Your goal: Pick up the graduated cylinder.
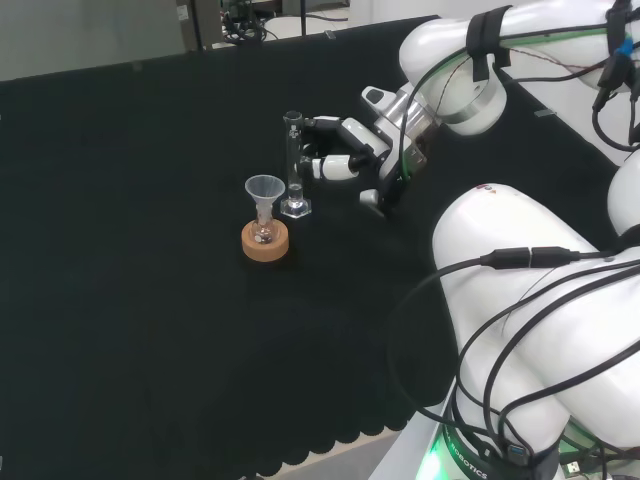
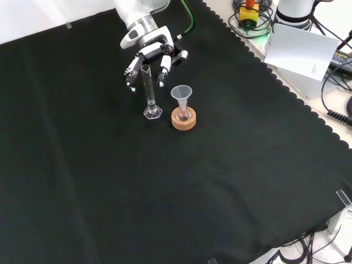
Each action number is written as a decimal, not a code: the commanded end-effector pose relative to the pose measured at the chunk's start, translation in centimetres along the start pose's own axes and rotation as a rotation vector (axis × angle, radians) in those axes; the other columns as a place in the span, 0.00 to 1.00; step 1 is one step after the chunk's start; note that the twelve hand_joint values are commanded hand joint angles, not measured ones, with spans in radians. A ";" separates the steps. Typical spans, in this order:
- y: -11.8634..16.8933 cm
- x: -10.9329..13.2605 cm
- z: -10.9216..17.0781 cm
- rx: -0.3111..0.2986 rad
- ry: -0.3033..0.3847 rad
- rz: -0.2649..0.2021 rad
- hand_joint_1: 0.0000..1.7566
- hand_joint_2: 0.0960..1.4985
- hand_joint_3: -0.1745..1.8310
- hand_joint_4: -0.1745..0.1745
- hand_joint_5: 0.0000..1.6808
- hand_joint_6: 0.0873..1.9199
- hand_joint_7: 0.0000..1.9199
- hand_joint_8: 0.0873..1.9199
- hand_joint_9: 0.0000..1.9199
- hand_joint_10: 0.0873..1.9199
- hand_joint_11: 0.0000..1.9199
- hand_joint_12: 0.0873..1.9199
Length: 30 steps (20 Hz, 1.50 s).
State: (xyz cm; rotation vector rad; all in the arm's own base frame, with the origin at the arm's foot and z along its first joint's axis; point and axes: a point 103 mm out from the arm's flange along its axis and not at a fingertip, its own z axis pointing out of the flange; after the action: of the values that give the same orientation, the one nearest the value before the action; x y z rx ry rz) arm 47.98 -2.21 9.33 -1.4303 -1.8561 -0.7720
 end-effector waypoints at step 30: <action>1.6 0.0 3.1 -0.090 0.181 -0.083 0.68 0.62 0.00 0.44 0.34 0.36 0.32 0.31 0.44 0.20 0.29 0.61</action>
State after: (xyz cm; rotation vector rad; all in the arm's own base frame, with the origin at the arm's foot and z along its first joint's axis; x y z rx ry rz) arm 49.09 0.52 7.54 -1.2977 -1.7719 -0.9971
